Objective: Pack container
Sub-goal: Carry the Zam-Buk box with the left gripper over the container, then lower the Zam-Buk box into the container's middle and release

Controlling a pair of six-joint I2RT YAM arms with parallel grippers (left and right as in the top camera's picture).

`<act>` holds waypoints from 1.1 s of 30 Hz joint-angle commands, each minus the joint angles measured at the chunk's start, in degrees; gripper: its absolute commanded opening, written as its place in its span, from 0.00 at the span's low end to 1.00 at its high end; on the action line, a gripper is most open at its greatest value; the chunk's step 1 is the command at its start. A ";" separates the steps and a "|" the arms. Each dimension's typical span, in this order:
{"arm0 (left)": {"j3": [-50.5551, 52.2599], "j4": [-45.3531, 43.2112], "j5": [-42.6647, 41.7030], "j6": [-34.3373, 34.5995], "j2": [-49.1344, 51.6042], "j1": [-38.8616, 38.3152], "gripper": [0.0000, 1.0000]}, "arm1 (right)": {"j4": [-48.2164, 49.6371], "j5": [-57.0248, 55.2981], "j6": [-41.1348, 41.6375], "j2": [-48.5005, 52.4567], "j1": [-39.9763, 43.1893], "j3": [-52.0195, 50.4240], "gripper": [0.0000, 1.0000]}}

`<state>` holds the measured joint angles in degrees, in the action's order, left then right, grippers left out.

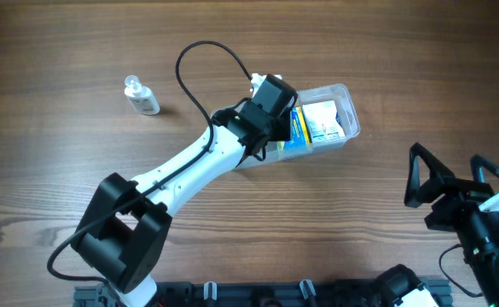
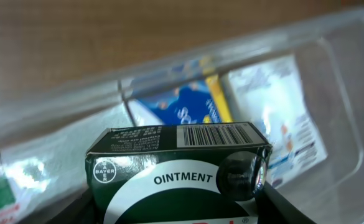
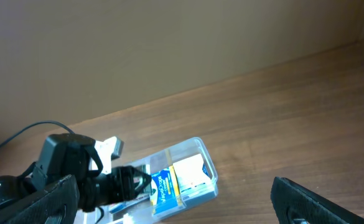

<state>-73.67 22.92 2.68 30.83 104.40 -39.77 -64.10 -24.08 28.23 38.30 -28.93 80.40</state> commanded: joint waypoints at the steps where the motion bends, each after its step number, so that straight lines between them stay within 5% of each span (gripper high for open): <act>1: -0.22 -3.50 1.53 1.60 0.04 -1.68 0.12 | 0.15 -0.96 -0.81 0.11 0.24 0.15 1.00; 5: -0.22 -5.05 5.11 1.84 0.70 -2.89 0.15 | 0.15 -0.96 -0.83 0.11 0.24 0.15 1.00; 15: -1.55 -5.11 6.21 2.56 -1.57 -2.71 0.54 | 0.15 -0.96 -0.83 0.11 0.24 0.15 1.00; 33: -1.77 -1.44 9.90 0.92 -8.92 -2.71 0.70 | 0.15 -0.96 -0.83 0.11 0.24 0.15 1.00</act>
<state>-74.96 21.78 10.72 32.23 95.66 -42.70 -64.10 -24.08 28.23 38.30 -28.93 80.40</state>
